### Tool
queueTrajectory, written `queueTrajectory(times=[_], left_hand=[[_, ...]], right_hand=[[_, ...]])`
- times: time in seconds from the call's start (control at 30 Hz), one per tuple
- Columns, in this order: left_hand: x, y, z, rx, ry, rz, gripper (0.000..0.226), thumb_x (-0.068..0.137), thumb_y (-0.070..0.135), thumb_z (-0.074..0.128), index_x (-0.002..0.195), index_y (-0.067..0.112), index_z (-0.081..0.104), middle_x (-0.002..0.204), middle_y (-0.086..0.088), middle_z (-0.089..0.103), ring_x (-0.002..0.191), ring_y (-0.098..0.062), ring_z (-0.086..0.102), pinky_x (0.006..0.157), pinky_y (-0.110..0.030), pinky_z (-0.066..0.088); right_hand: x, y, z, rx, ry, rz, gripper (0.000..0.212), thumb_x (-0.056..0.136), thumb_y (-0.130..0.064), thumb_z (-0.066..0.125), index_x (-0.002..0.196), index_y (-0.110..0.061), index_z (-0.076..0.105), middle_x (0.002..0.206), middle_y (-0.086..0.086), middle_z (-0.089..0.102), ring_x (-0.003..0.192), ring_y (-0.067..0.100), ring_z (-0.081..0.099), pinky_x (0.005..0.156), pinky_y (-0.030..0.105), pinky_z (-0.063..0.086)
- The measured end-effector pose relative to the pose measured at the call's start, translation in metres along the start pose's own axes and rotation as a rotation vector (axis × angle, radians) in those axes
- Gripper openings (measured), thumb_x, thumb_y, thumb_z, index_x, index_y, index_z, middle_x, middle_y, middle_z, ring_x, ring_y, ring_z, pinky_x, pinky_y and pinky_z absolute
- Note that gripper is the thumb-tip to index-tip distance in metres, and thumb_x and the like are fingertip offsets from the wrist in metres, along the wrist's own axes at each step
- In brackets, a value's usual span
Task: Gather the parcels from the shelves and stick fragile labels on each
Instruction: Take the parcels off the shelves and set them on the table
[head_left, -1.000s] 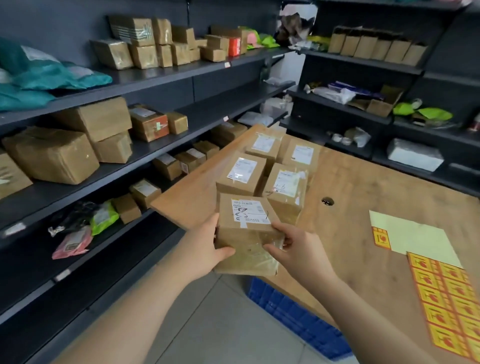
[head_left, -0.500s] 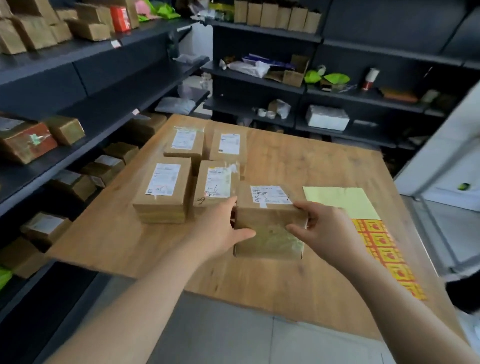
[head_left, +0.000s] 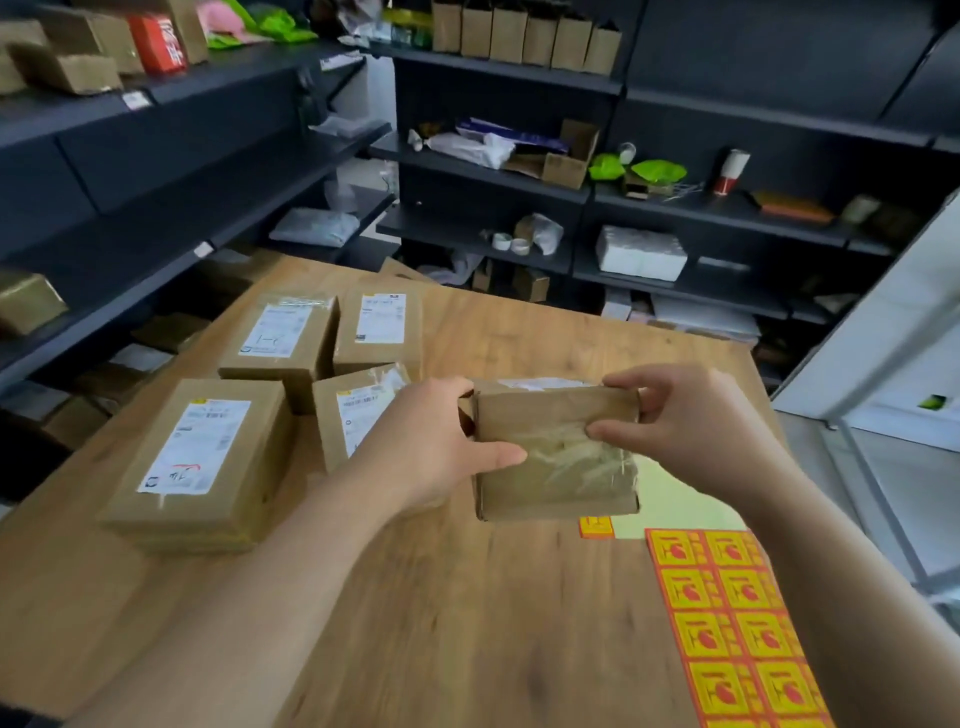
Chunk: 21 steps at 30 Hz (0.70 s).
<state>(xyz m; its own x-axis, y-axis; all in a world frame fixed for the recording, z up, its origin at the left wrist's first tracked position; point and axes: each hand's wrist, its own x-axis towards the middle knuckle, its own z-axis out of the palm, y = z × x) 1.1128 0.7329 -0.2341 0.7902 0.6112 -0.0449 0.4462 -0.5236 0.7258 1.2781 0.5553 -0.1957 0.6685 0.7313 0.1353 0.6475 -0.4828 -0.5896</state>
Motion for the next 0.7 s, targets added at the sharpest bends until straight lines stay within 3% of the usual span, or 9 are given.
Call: queueTrajectory(times=[0.17,0.23,0.33,0.47,0.6,0.7], left_hand=[[0.051,0.000,0.019,-0.006,0.089,-0.013,0.080,0.060,0.048,0.083,0.130,0.031,0.047,0.079,0.033,0.046,0.065,0.016,0.044,0.053,-0.008,0.031],[0.067,-0.012,0.027,-0.005,0.090,-0.051,0.084,0.060,0.044,0.085,0.132,0.029,0.045,0.091,0.027,0.052,0.068,0.013,0.043,0.056,-0.008,0.031],[0.082,-0.036,0.044,0.004,0.060,-0.118,0.084,0.061,0.039,0.086,0.132,0.027,0.043,0.104,0.016,0.059,0.077,0.001,0.055,0.062,-0.015,0.038],[0.086,-0.066,0.067,0.084,0.050,-0.178,0.085,0.062,0.036,0.084,0.133,0.028,0.040,0.112,0.011,0.063,0.092,-0.011,0.059,0.074,-0.025,0.045],[0.084,-0.081,0.076,0.242,0.049,-0.215,0.088,0.065,0.037,0.081,0.138,0.026,0.033,0.104,0.003,0.064,0.092,-0.021,0.060,0.074,-0.032,0.048],[0.080,-0.080,0.079,0.427,0.026,-0.168,0.071,0.070,0.037,0.078,0.126,0.019,0.038,0.091,-0.003,0.063,0.084,-0.026,0.061,0.064,-0.032,0.044]], right_hand=[[0.053,0.023,0.020,0.000,0.013,-0.014,0.045,0.064,-0.038,0.084,0.106,-0.031,0.069,0.073,-0.020,0.063,0.063,-0.004,0.060,0.052,0.011,0.048],[0.067,0.036,0.043,0.006,0.009,-0.001,0.046,0.066,-0.037,0.083,0.108,-0.028,0.068,0.070,-0.024,0.057,0.066,-0.005,0.057,0.056,0.010,0.041],[0.079,0.054,0.081,0.002,-0.010,0.019,0.047,0.067,-0.035,0.081,0.111,-0.025,0.068,0.064,-0.023,0.050,0.067,0.005,0.055,0.061,0.019,0.039],[0.082,0.068,0.121,0.003,-0.104,0.036,0.043,0.070,-0.033,0.077,0.110,-0.026,0.062,0.070,-0.019,0.050,0.080,0.020,0.060,0.069,0.028,0.046],[0.077,0.073,0.142,-0.043,-0.172,0.016,0.047,0.069,-0.035,0.074,0.113,-0.030,0.059,0.088,-0.006,0.062,0.081,0.022,0.060,0.070,0.032,0.050],[0.071,0.077,0.151,-0.096,-0.246,0.000,0.051,0.072,-0.037,0.071,0.120,-0.033,0.058,0.088,-0.001,0.057,0.079,0.021,0.058,0.069,0.035,0.050]])
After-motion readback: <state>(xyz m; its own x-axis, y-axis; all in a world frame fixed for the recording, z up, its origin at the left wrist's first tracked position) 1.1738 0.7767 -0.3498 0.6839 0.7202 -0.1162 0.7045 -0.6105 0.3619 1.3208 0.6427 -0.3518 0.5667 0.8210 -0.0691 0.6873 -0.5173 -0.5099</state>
